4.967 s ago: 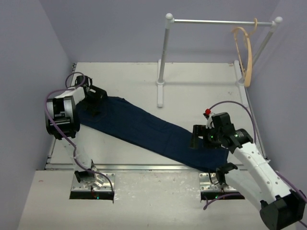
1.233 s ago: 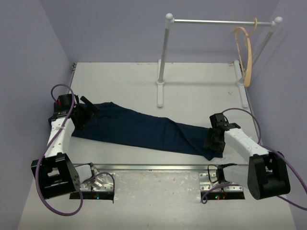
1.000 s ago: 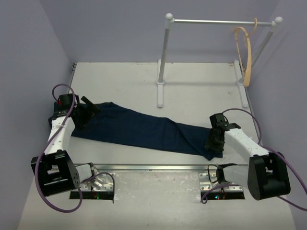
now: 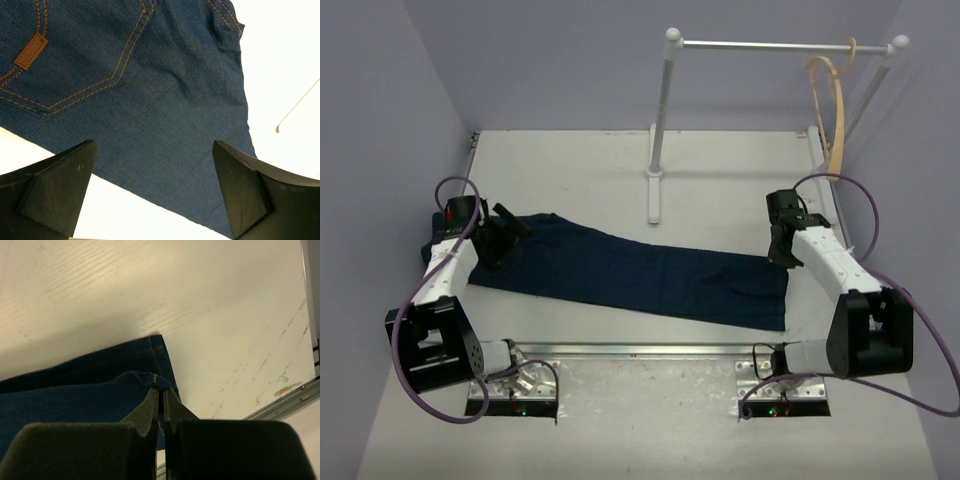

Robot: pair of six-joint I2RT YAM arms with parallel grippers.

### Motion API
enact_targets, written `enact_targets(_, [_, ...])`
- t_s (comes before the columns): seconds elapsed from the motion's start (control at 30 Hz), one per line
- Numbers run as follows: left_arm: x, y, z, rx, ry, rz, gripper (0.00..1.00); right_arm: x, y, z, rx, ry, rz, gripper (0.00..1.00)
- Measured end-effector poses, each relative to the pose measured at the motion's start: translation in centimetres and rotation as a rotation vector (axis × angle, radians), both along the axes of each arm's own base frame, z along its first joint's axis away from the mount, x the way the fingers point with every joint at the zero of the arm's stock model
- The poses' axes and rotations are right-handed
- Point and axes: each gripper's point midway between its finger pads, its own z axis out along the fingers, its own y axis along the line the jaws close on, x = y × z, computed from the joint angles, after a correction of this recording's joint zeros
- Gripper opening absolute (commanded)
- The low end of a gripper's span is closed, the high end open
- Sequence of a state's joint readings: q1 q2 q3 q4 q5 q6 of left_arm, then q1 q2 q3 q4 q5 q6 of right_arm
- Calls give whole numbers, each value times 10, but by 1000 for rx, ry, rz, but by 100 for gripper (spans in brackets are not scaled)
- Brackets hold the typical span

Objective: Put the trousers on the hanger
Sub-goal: Fold the trousers at the center of the board.

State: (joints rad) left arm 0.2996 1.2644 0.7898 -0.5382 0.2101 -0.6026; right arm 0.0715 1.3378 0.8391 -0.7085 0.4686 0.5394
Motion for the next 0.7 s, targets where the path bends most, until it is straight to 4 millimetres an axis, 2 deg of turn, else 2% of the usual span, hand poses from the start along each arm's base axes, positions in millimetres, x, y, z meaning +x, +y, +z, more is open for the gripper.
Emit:
enact_targets(0.03, [0,0,0,1,0,0,100,3,-2,-2,-10,12,0,44])
enact_targets(0.07, [0,0,0,1,-1,0,100,5,-5,-3,-21,24,0,55])
enact_targets(0.2, [0,2,0,7,1,6,100,12,-12,-2,-42,35,-4,63])
enact_targets(0.3, [-1,4,-1,13,9,20,100,18,-11,5,-27,3,-1,62])
enact_targets(0.37, [-1,5,-1,15,14,39,100,20,-2,11,27,-48,16,61])
enact_targets(0.47, [-1,5,-1,4,17,66,100,10,13,10,110,-104,53,60])
enact_targets(0.57, [-1,5,2,-3,9,79,100,-9,24,-16,170,-26,74,59])
enact_targets(0.63, [0,5,5,-4,0,83,100,-25,28,-43,195,75,75,56])
enact_targets(0.67, [0,4,7,-4,-6,84,100,-34,29,-56,204,126,74,52])
enact_targets(0.7, [0,4,8,-2,-11,83,100,-42,29,-66,208,165,72,44])
